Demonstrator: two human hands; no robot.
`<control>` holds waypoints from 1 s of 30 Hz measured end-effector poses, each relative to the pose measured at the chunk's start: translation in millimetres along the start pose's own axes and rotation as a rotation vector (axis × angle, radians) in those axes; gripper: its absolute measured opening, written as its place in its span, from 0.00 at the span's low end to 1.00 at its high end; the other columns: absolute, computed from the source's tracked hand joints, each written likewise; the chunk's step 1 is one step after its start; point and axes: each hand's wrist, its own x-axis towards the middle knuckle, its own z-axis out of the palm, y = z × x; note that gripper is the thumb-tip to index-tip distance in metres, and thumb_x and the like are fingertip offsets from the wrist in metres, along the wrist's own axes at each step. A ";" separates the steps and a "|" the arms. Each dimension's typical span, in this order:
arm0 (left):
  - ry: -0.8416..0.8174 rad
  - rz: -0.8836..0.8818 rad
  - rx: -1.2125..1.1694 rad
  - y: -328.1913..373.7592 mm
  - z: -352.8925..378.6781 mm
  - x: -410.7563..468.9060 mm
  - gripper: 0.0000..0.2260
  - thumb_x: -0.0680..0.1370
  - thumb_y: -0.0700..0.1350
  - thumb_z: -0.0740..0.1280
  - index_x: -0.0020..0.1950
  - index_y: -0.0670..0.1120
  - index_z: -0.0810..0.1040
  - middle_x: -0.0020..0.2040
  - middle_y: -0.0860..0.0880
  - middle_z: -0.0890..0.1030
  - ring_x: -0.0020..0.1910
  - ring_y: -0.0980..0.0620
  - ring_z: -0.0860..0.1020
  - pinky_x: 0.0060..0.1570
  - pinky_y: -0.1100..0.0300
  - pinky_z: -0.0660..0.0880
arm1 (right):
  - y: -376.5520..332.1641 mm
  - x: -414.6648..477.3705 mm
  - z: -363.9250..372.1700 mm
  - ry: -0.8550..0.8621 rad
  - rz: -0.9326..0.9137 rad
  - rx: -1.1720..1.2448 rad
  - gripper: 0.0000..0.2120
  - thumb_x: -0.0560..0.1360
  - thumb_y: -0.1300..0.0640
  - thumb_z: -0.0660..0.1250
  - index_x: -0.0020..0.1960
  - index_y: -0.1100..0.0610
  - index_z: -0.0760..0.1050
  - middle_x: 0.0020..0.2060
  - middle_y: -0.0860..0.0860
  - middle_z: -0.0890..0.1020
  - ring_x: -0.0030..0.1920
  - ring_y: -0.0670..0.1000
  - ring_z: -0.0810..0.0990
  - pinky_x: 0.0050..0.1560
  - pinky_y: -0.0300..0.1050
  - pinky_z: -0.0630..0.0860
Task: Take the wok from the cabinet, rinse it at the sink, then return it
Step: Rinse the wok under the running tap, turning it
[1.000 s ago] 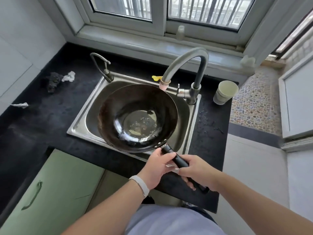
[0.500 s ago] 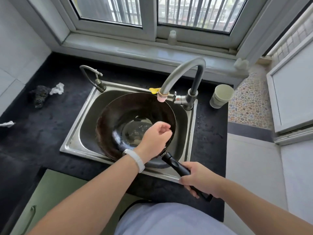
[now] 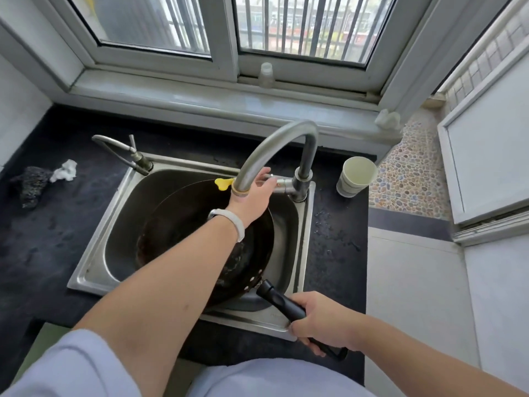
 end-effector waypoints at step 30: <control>-0.102 0.154 0.225 -42.8 -12.4 63.5 0.04 0.71 0.63 0.66 0.43 0.71 0.80 0.46 0.54 0.85 0.48 0.52 0.83 0.53 0.46 0.80 | 0.8 11.7 -5.8 0.003 0.026 -0.004 0.11 0.74 0.64 0.65 0.56 0.62 0.72 0.33 0.57 0.78 0.25 0.51 0.75 0.29 0.44 0.77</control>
